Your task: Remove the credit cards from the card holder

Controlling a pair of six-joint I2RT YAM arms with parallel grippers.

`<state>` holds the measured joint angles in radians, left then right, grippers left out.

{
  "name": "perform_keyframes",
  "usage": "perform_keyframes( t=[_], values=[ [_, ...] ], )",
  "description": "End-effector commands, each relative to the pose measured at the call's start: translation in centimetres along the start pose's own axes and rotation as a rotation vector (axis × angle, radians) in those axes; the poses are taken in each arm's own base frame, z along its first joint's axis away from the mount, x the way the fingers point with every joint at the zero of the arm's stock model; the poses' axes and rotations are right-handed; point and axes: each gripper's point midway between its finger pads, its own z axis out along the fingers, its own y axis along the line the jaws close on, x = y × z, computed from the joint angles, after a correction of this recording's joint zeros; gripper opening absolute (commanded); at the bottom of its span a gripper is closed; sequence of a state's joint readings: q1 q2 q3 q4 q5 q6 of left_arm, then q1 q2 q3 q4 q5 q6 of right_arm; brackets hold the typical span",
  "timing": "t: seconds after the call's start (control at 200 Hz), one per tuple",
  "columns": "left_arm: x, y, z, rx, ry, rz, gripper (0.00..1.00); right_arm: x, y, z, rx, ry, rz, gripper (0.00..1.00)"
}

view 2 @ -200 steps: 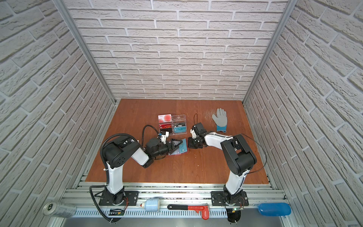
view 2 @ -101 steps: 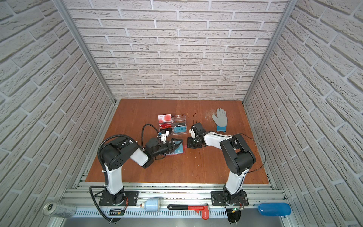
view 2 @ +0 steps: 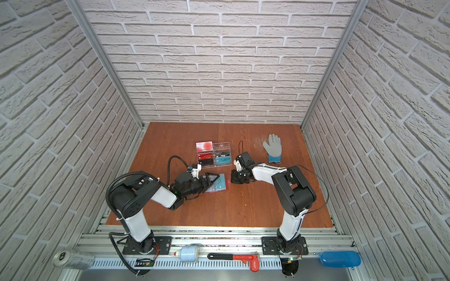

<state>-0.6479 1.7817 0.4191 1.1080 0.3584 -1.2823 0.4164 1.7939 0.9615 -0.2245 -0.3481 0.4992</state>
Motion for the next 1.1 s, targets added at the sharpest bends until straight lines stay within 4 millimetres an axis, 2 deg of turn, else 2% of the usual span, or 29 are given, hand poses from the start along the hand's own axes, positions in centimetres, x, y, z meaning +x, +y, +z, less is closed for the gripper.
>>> perform_keyframes(
  t=[0.0, 0.355, 1.09],
  values=[
    [-0.2, 0.7, 0.0, -0.038, -0.004, 0.024, 0.98, 1.9, -0.7, 1.1, 0.031, 0.063, 0.015, 0.06],
    [0.2, -0.4, 0.7, 0.017, 0.013, 0.036, 0.98, 2.1, -0.3, 1.6, 0.041, 0.073, 0.000, 0.06],
    [1.6, -1.1, 1.3, 0.071, 0.038, 0.012, 0.98, 2.4, -0.5, 2.2, 0.075, 0.094, -0.011, 0.06]
  ],
)
